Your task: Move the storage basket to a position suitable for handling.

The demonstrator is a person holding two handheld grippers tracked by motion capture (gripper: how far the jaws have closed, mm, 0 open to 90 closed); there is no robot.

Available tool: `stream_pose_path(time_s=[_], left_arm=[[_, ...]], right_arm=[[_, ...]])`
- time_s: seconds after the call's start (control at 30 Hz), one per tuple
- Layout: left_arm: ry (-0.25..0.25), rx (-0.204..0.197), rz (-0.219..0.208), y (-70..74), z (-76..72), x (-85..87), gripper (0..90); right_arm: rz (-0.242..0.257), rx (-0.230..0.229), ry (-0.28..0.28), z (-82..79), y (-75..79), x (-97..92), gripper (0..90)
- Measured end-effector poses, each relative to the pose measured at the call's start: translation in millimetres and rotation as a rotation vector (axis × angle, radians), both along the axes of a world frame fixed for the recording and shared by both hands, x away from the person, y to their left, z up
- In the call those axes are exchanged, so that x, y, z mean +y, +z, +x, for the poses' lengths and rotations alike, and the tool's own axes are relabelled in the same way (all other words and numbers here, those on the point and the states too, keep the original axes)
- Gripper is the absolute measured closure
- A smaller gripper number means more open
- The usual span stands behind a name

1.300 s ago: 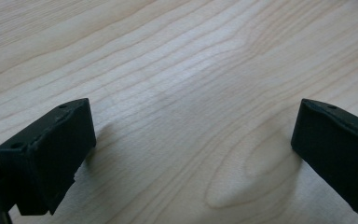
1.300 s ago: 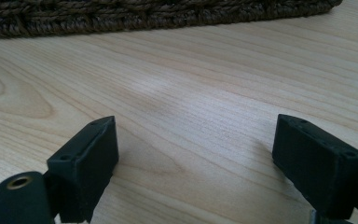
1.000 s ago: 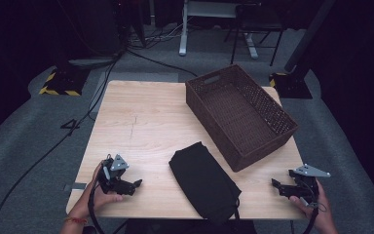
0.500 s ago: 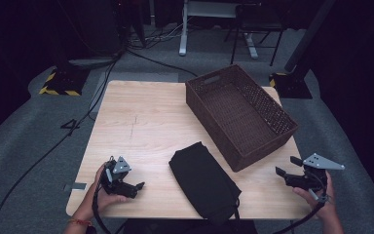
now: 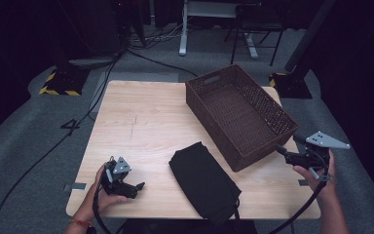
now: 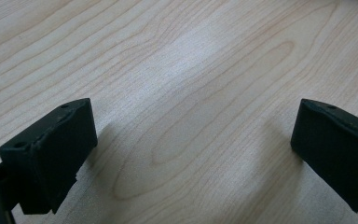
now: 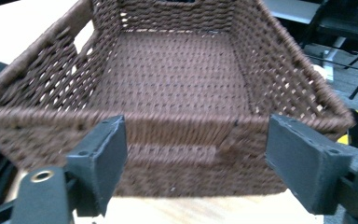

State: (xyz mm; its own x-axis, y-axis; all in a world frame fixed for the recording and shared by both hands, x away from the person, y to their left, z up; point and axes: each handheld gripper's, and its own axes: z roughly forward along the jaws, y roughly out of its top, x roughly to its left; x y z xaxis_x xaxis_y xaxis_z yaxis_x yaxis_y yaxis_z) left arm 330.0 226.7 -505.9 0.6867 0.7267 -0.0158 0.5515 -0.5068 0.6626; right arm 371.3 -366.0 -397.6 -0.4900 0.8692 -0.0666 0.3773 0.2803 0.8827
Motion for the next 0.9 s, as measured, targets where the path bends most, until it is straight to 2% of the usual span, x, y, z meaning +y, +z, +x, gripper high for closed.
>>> stream_pose_path(time_s=[0.17, 0.2, 0.27, 0.33, 0.43, 0.53, 0.57, 0.6, 0.63, 0.67, 0.7, 0.73, 0.77, 0.8, 0.83, 0.87, 0.9], left_arm=[[-0.015, 0.002, 0.000, 0.0, -0.6, -2.7, 0.5], [-0.014, -0.003, 0.002, 0.1, -0.8, -3.3, 0.5], [-0.015, -0.002, -0.003, -0.3, -1.1, -4.8, 0.5], [-0.015, -0.001, 0.000, 0.0, -1.3, -5.8, 0.5], [-0.014, -0.004, -0.003, 0.1, -2.1, -7.1, 1.9], [-0.026, -0.040, 0.034, 3.4, -5.3, -14.0, 3.6], [-0.026, -0.040, 0.034, 3.4, -5.3, -14.0, 6.7], [-0.058, -0.060, 0.045, 7.9, -7.3, -18.6, 16.0], [-0.065, -0.067, 0.042, 9.9, -8.5, -21.4, 23.6], [-0.074, -0.071, 0.029, 12.0, -9.0, -24.4, 21.8], [-0.074, -0.071, 0.029, 12.0, -9.0, -24.4, 14.3], [-0.099, -0.076, 0.001, 17.0, -9.7, -31.3, 16.5], [-0.099, -0.076, 0.001, 17.0, -9.7, -31.3, 19.5], [-0.132, -0.092, -0.013, 22.2, -11.4, -42.1, 17.4], [-0.132, -0.092, -0.013, 22.2, -11.4, -42.1, 15.3], [-0.173, -0.111, -0.027, 26.8, -14.2, -56.2, 16.7], [-0.196, -0.123, -0.022, 28.9, -16.0, -64.2, 16.6]], right_arm=[[0.023, 0.020, 0.059, 12.8, 1.3, 3.5, 20.1], [0.021, 0.030, 0.076, 15.2, 0.8, 5.6, 20.0], [0.004, 0.048, 0.075, 19.0, -0.3, 11.6, 20.0], [-0.030, 0.054, 0.039, 22.0, -0.7, 16.7, 21.3], [-0.036, 0.051, 0.011, 23.5, -0.3, 18.4, 21.7], [-0.045, 0.040, -0.058, 27.7, -0.7, 15.8, 18.0], [-0.040, 0.046, -0.072, 29.2, -1.0, 14.2, 15.9], [-0.038, 0.052, -0.097, 30.3, -0.9, 12.7, 16.6], [-0.037, 0.052, -0.121, 31.2, -0.5, 11.1, 16.3], [-0.034, 0.049, -0.140, 31.7, -0.2, 9.9, 15.5], [-0.034, 0.049, -0.140, 31.7, -0.2, 9.9, 15.5], [-0.023, 0.063, -0.172, 34.4, -1.3, 8.7, 15.4], [-0.023, 0.063, -0.172, 34.4, -1.3, 8.7, 15.4], [0.004, 0.090, -0.190, 39.3, -3.0, 7.6, 15.5], [0.004, 0.090, -0.190, 39.3, -3.0, 7.6, 15.5], [0.021, 0.118, -0.200, 44.2, -5.7, 8.0, 14.0], [0.025, 0.126, -0.208, 46.5, -6.9, 9.1, 12.6]])
